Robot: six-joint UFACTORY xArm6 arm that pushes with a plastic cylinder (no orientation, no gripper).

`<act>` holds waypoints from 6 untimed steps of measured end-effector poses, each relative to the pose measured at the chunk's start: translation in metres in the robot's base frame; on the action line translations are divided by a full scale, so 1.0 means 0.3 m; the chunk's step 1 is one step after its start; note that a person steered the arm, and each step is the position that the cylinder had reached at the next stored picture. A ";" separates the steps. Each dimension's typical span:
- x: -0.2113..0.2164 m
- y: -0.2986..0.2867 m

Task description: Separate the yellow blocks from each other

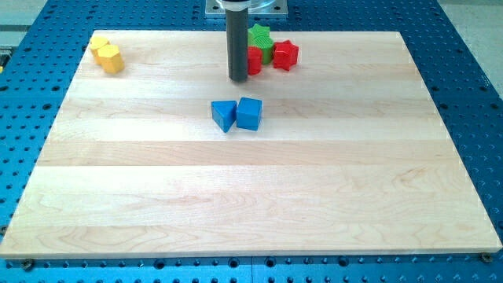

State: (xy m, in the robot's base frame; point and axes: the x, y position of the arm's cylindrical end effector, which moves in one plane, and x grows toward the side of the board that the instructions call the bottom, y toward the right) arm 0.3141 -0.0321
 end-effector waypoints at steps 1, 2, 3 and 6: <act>0.008 -0.258; -0.140 -0.270; -0.375 -0.299; -0.292 -0.849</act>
